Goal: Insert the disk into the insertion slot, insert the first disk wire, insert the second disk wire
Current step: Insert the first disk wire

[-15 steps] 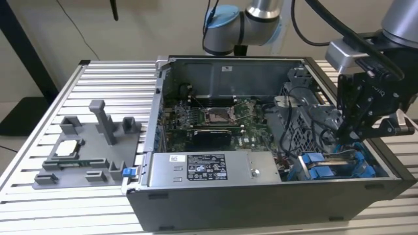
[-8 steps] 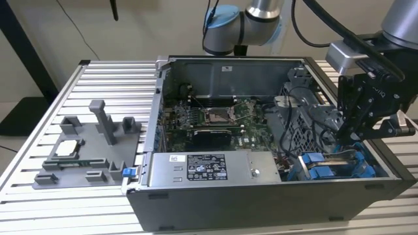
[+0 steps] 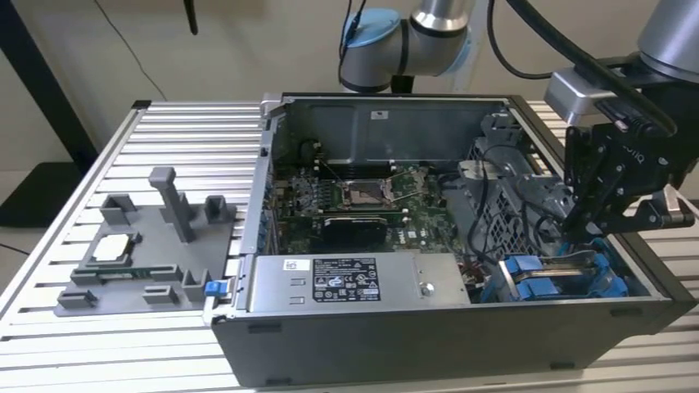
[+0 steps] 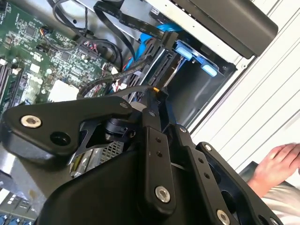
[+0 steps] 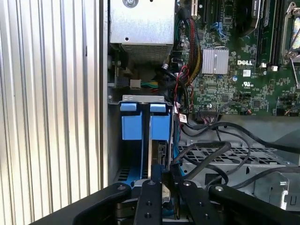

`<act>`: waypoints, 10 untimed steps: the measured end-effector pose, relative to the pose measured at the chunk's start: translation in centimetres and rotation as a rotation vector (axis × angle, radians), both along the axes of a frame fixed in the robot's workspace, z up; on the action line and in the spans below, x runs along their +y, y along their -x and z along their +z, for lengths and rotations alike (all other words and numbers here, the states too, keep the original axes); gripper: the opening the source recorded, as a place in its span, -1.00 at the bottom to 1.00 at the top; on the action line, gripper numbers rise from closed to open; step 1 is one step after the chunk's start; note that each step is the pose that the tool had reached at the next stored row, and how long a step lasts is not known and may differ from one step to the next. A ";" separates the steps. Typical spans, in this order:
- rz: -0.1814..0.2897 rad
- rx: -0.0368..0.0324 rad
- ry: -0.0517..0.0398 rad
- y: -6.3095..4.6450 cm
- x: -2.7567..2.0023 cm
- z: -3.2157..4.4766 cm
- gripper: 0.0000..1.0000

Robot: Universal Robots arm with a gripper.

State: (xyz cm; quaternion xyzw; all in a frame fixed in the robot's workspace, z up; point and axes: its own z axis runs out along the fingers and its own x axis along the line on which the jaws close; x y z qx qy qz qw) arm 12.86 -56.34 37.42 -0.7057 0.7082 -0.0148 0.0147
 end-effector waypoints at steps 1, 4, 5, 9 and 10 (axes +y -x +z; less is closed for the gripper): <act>0.000 0.0016 0.0000 0.0 0.00 -0.03 -1.00; 0.000 0.0112 0.0005 -0.2 0.00 -0.20 -1.00; 0.000 0.0141 0.0009 -0.2 0.00 -0.27 -1.00; 0.000 0.0195 0.0019 -0.2 0.00 -0.51 -1.00; 0.000 0.0197 0.0018 -0.2 0.00 -0.55 -1.00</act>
